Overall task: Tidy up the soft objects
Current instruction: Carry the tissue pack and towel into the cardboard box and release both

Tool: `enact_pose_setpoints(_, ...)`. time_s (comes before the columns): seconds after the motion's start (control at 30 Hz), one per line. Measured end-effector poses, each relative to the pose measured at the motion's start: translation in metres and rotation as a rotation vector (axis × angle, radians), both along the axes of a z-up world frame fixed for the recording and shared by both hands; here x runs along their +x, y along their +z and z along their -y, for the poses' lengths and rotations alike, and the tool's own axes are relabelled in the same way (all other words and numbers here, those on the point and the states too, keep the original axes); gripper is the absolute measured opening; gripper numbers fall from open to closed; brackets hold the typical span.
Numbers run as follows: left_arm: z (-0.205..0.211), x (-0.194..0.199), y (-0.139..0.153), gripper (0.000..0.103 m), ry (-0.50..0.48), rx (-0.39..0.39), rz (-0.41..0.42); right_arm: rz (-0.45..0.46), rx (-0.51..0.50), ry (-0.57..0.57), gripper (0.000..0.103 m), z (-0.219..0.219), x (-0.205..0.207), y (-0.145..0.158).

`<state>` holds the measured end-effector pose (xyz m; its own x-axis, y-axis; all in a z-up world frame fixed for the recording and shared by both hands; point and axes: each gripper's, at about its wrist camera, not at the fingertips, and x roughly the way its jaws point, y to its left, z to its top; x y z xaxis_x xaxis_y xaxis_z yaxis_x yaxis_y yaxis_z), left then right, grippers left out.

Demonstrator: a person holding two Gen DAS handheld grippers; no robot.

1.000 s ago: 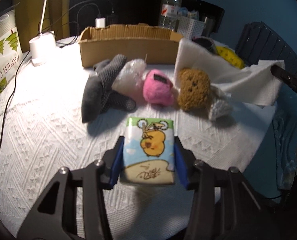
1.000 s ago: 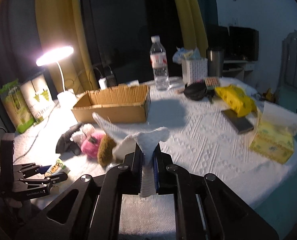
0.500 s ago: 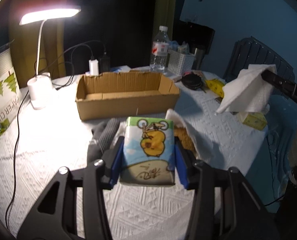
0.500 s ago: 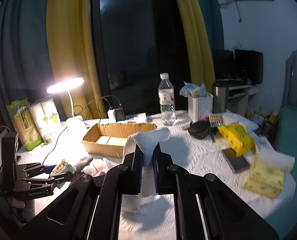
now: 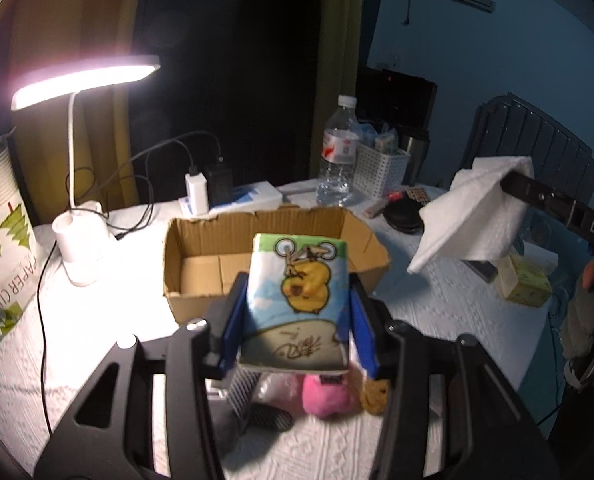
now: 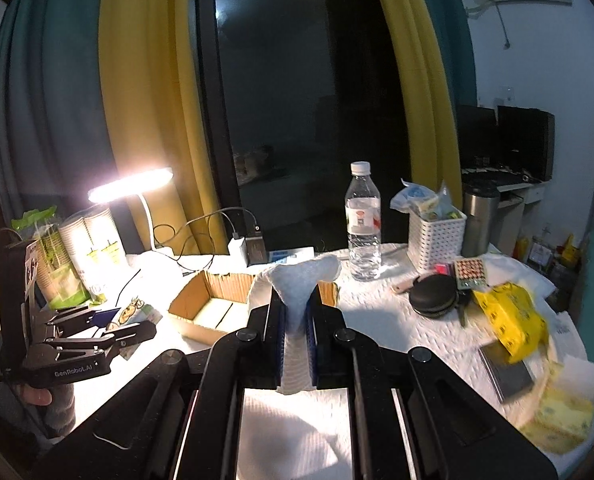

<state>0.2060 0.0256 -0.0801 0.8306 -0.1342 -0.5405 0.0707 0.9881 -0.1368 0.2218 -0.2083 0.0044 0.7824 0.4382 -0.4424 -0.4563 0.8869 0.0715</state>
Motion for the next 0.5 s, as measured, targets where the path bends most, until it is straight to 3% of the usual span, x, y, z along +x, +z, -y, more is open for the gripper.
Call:
enact_pose_setpoints(0.27, -0.006, 0.045, -0.003, 0.048, 0.011, -0.027, 0.014, -0.018, 0.001, 0.033, 0.01, -0.017, 0.045, -0.009)
enact_pose_setpoints(0.5, 0.001, 0.091, -0.026, 0.048, 0.005, -0.052, -0.036, -0.072, 0.007, 0.059, 0.01, -0.027, 0.085, -0.033)
